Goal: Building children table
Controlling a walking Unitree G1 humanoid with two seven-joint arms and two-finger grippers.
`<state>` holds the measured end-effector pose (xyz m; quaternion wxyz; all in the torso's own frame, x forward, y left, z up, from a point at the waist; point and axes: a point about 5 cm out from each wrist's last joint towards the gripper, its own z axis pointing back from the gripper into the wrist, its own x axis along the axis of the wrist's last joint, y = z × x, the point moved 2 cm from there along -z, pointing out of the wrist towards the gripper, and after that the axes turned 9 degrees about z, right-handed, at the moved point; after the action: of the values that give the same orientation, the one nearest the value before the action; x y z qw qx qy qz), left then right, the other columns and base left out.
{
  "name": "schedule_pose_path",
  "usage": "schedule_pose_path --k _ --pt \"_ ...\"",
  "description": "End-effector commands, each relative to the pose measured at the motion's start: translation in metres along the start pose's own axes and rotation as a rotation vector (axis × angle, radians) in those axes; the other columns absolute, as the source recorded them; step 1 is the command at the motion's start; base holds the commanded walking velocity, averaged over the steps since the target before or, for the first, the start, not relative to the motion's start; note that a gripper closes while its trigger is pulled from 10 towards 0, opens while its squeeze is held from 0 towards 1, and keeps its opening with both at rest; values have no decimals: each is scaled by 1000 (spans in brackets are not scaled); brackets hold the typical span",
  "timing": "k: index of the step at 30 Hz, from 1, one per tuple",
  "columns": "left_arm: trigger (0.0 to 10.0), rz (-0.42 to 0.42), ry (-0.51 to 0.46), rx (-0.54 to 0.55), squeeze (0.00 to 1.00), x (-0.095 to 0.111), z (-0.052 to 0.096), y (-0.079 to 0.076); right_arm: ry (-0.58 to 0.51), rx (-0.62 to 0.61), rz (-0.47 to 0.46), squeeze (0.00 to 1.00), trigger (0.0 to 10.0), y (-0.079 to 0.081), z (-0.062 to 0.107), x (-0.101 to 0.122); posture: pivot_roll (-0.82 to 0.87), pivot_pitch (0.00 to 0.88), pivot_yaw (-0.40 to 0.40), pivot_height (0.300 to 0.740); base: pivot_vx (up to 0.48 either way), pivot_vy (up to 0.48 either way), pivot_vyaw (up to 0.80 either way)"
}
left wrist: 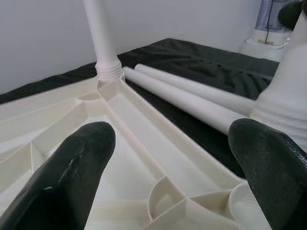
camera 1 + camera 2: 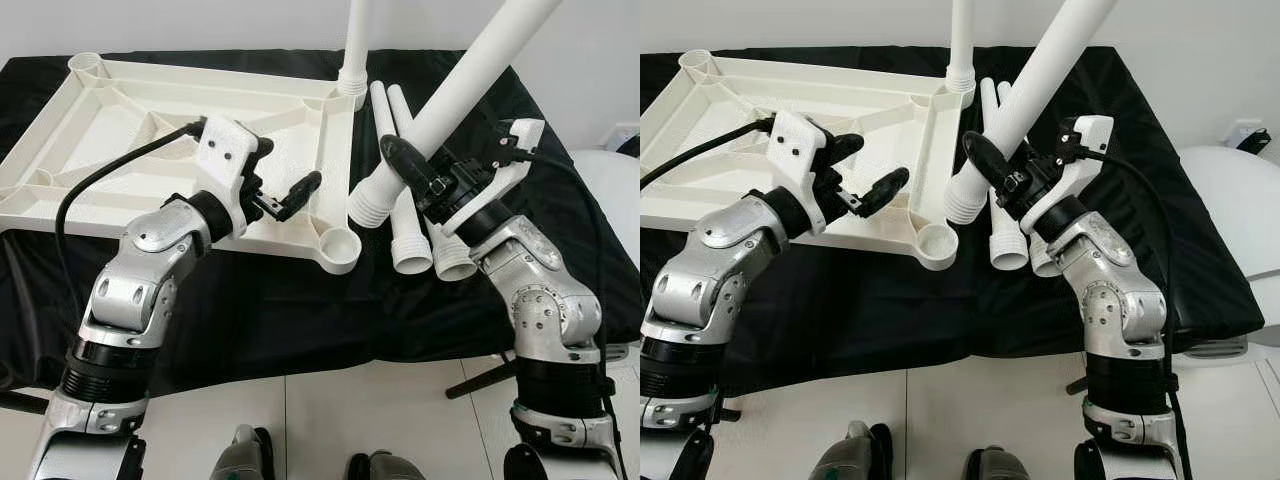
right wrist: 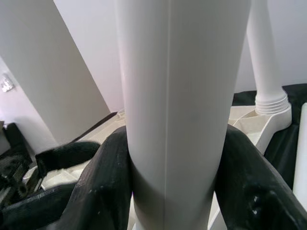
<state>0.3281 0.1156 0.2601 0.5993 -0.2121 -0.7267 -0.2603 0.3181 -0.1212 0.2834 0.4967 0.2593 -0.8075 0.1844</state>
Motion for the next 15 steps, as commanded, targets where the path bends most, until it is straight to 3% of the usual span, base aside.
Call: schedule_pose_path --k 1,4,6,10,11,15 --pt "10000 3 28 75 0 -11 3 5 -17 -22 10 0 10000 -1 2 1 9 225 -19 740 0 0 0" --pt "10000 25 17 150 0 -15 6 12 -43 -71 0 0 10000 -4 2 1 13 218 -19 740 0 0 0" --pt "10000 83 -2 216 0 -15 7 17 -49 -101 4 0 10000 -5 2 1 14 214 -19 740 0 0 0" --pt "10000 89 -30 328 0 -14 9 24 -36 -122 22 0 10000 -2 2 -4 16 206 -18 740 0 0 0" --pt "10000 144 -50 362 0 -13 10 27 -27 -131 24 0 10000 -2 2 -6 17 202 -18 740 0 0 0" --pt "10000 208 -73 424 0 -11 13 33 -3 -150 33 0 10000 -1 2 -10 19 201 -18 740 0 0 0"
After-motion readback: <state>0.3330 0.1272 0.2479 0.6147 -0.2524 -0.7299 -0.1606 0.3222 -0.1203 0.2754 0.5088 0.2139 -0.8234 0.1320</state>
